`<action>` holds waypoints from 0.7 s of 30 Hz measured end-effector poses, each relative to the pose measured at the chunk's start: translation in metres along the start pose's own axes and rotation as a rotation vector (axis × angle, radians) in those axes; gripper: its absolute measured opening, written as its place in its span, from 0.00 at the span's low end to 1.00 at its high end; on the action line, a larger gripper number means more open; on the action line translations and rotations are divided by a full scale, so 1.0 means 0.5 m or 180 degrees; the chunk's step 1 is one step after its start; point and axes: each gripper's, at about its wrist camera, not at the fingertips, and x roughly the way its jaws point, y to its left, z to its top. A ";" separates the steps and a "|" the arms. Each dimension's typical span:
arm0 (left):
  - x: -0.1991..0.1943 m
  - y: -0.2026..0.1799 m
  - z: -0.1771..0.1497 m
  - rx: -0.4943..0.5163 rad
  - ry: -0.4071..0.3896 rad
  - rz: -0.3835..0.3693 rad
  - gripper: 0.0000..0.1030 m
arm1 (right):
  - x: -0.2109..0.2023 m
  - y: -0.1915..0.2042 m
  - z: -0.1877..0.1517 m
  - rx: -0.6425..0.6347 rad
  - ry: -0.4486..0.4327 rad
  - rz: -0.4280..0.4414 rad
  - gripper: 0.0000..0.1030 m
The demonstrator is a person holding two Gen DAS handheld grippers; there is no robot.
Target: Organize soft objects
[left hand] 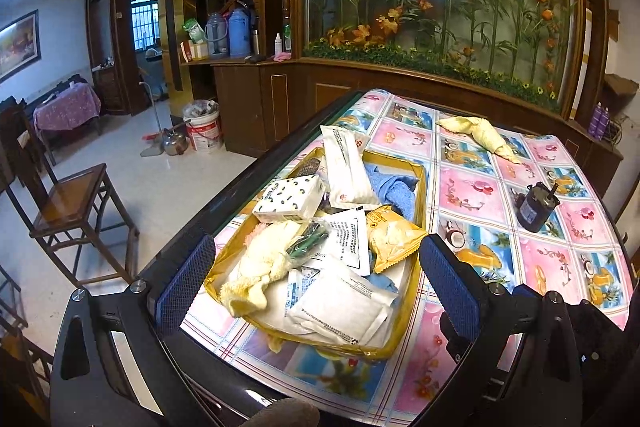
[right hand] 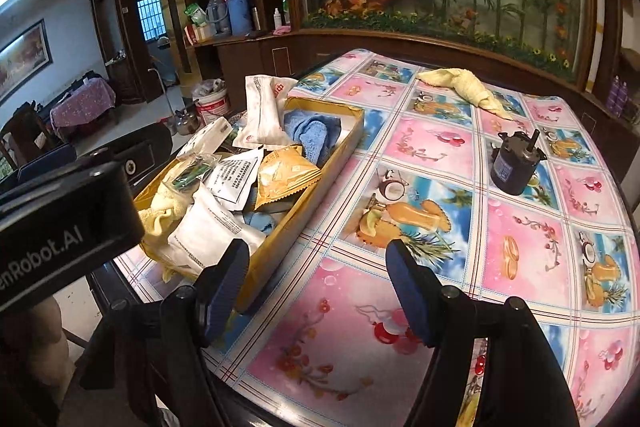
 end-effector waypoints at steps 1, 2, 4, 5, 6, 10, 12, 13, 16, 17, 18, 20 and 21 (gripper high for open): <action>0.002 0.001 -0.001 -0.0001 0.0004 -0.0003 1.00 | 0.001 0.004 -0.001 -0.0024 0.0006 0.0019 0.69; 0.002 0.001 -0.001 -0.0005 0.0007 0.0001 1.00 | 0.001 0.009 -0.001 -0.0050 0.0018 0.0052 0.69; 0.008 0.006 -0.005 -0.0024 0.0037 -0.0013 1.00 | 0.005 0.021 -0.003 -0.0106 0.0033 0.0077 0.69; 0.011 0.007 -0.006 -0.0027 0.0050 -0.0012 1.00 | 0.006 0.026 -0.005 -0.0134 0.0034 0.0071 0.69; 0.014 0.010 -0.008 -0.0032 0.0059 -0.0007 1.00 | 0.008 0.030 -0.006 -0.0158 0.0038 0.0067 0.69; 0.024 0.021 -0.014 -0.0075 0.0104 -0.0005 1.00 | 0.014 0.039 -0.008 -0.0206 0.0053 0.0024 0.69; 0.029 0.028 -0.014 -0.0095 0.0125 -0.0011 1.00 | 0.016 0.040 -0.008 -0.0206 0.0060 -0.0004 0.69; 0.032 0.029 -0.014 -0.0098 0.0135 -0.0016 1.00 | 0.018 0.040 -0.007 -0.0211 0.0068 -0.0026 0.69; 0.040 0.034 -0.017 -0.0113 0.0171 -0.0036 1.00 | 0.026 0.044 -0.007 -0.0239 0.0122 -0.0058 0.69; 0.043 0.037 -0.017 -0.0128 0.0189 -0.0051 1.00 | 0.029 0.045 -0.008 -0.0249 0.0137 -0.0076 0.69; 0.047 0.039 -0.017 -0.0140 0.0202 -0.0062 1.00 | 0.031 0.046 -0.008 -0.0263 0.0150 -0.0098 0.69; 0.054 0.042 -0.019 -0.0155 0.0233 -0.0060 1.00 | 0.035 0.049 -0.009 -0.0292 0.0170 -0.0131 0.69; 0.057 0.044 -0.020 -0.0163 0.0248 -0.0061 1.00 | 0.035 0.050 -0.010 -0.0300 0.0174 -0.0140 0.69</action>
